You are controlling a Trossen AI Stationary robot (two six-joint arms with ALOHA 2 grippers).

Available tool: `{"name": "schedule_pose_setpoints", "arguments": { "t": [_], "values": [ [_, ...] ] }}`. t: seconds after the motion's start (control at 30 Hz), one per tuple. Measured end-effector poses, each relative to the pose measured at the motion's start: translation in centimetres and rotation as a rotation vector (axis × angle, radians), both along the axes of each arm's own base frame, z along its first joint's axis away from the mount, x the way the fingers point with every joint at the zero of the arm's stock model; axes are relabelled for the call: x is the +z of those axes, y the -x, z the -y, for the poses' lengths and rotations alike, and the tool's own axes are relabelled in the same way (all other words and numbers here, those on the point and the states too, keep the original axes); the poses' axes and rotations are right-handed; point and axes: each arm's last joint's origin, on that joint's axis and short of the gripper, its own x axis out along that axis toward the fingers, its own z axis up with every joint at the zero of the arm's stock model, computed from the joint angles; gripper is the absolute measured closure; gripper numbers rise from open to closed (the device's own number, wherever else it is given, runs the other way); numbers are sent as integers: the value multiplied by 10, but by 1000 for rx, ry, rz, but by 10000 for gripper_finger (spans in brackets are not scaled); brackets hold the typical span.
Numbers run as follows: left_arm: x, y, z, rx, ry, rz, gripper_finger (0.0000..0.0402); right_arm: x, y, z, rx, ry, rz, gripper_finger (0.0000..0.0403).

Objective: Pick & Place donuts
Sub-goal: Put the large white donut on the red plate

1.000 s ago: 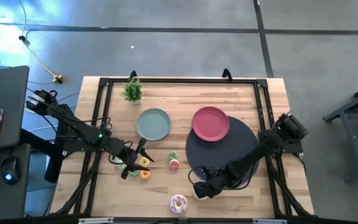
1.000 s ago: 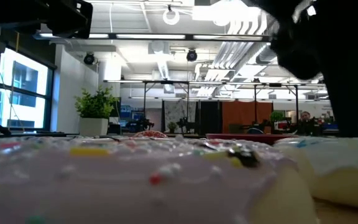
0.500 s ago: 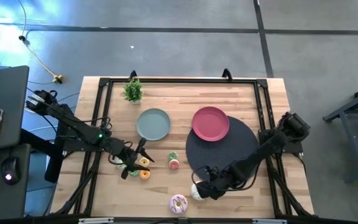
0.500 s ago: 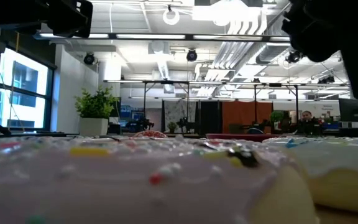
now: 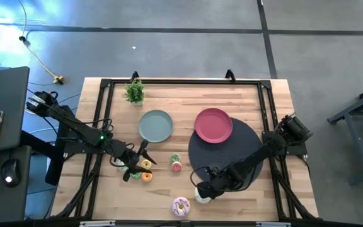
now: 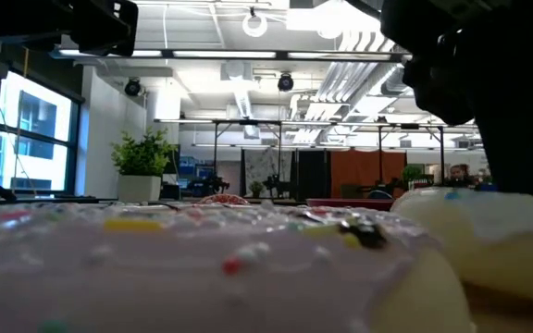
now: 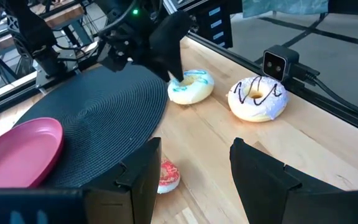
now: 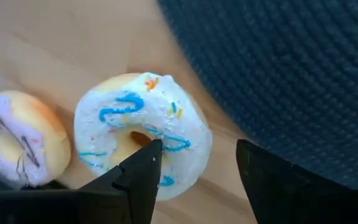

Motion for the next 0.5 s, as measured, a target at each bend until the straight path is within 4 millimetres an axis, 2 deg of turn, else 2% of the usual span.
{"name": "schedule_pose_setpoints", "arguments": {
  "t": [0.17,0.37,0.5],
  "values": [
    [0,0,0,0,-2,-2,218,2,-6,-3,-7,-28,65,208],
    [-1,0,0,5,-13,-9,218,-18,-14,-8,12,-83,46,208],
    [-2,1,-1,5,-17,-17,218,-18,-16,-6,-16,-72,52,208]
  ]
}}
